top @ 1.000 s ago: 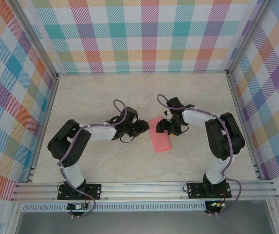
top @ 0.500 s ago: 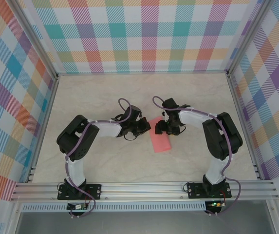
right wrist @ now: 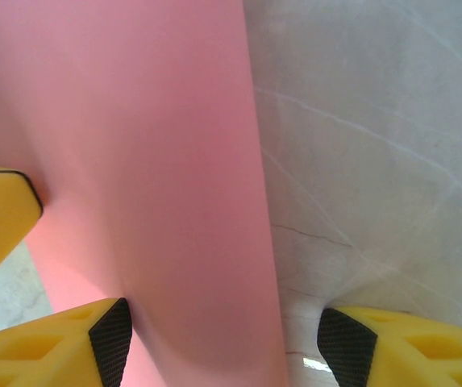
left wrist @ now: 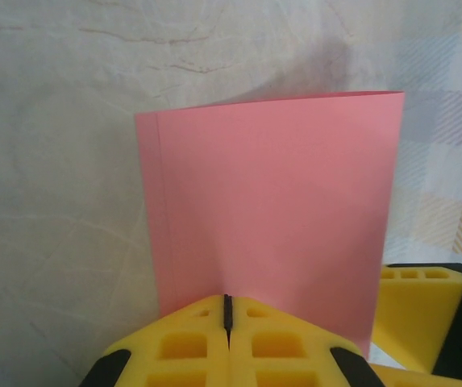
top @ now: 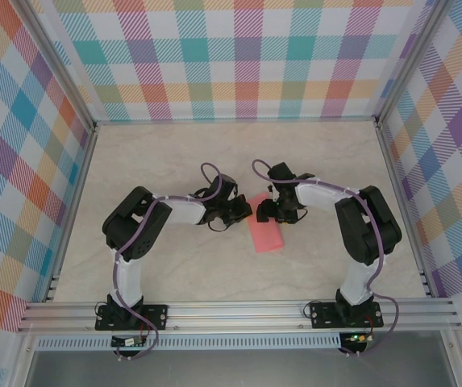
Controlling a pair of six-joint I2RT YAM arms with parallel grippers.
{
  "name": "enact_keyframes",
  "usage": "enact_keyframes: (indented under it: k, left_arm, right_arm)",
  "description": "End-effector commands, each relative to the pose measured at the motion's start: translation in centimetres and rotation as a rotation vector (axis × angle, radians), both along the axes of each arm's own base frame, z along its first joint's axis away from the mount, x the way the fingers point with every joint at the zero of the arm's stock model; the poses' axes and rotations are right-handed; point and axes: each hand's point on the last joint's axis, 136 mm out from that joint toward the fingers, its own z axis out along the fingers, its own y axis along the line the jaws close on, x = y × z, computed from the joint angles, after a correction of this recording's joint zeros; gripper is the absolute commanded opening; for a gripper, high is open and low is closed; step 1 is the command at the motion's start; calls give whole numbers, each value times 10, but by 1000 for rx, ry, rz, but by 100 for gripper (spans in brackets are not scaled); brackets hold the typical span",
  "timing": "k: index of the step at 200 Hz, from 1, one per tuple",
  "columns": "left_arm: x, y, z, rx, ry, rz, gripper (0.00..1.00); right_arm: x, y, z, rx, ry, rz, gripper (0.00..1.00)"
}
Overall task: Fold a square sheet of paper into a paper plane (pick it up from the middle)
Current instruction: Hold the square sheet of paper at the center of the table.
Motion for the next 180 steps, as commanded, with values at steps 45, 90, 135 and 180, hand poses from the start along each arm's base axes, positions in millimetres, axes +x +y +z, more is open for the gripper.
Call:
enact_keyframes:
  k: [45,90,135,180]
  left_arm:
    - [-15,18,-26,139,69,-17,0]
    - [-21,23,-33,164,87,-27,0]
    - [-20,25,-33,181,80,-34,0]
    - [-17,24,-25,189,61,-47,0]
  right_arm:
    - [-18,12,-11,134,77,19,69]
    - [-14,24,23,341,129,31,69]
    - [-10,17,23,327,142,22,66]
    - [-12,11,11,300,170,8,54]
